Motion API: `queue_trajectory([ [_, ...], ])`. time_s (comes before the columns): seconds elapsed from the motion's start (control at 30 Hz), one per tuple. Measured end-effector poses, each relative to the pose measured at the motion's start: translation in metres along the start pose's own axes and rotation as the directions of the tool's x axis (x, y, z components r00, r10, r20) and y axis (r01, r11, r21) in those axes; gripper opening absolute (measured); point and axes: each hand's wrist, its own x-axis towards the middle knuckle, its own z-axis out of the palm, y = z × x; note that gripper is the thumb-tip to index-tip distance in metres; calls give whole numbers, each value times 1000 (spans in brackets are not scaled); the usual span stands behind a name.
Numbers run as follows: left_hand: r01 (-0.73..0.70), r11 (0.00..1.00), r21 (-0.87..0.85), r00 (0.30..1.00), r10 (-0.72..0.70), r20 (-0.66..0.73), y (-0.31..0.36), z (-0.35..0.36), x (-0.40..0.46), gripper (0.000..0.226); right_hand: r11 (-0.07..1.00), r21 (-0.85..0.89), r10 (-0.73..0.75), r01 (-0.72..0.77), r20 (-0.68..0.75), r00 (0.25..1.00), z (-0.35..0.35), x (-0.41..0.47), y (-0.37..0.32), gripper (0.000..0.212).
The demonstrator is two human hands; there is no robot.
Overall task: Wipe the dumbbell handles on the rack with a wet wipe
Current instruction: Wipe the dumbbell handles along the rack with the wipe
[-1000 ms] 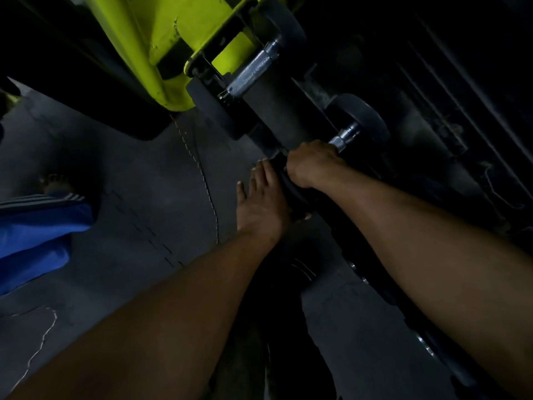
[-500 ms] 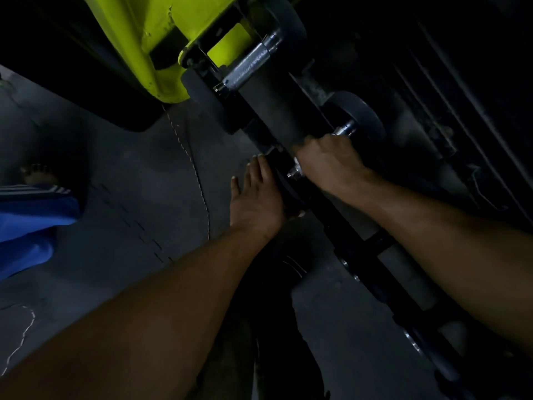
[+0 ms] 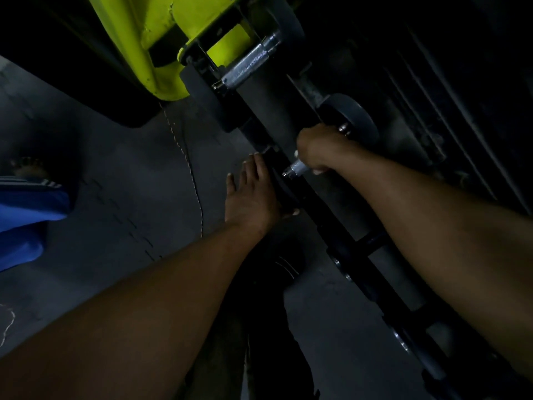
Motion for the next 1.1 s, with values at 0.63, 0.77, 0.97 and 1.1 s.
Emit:
queue_trajectory([
  [0.63,9,1000,21,1000,-9,-26,3,1,0,143,418,896,341,148,-306,889,114,-26,-18,11],
  [0.77,8,999,33,1000,-7,-26,2,1,0,143,-154,988,421,-25,89,903,113,-15,-28,18],
  [0.97,3,999,48,1000,-3,-16,2,0,0,141,-731,671,192,-124,377,906,101,-7,-16,24],
  [1.1,1,998,56,1000,1,-28,3,-1,-2,142,-851,513,92,-112,356,930,91,-8,-2,25],
])
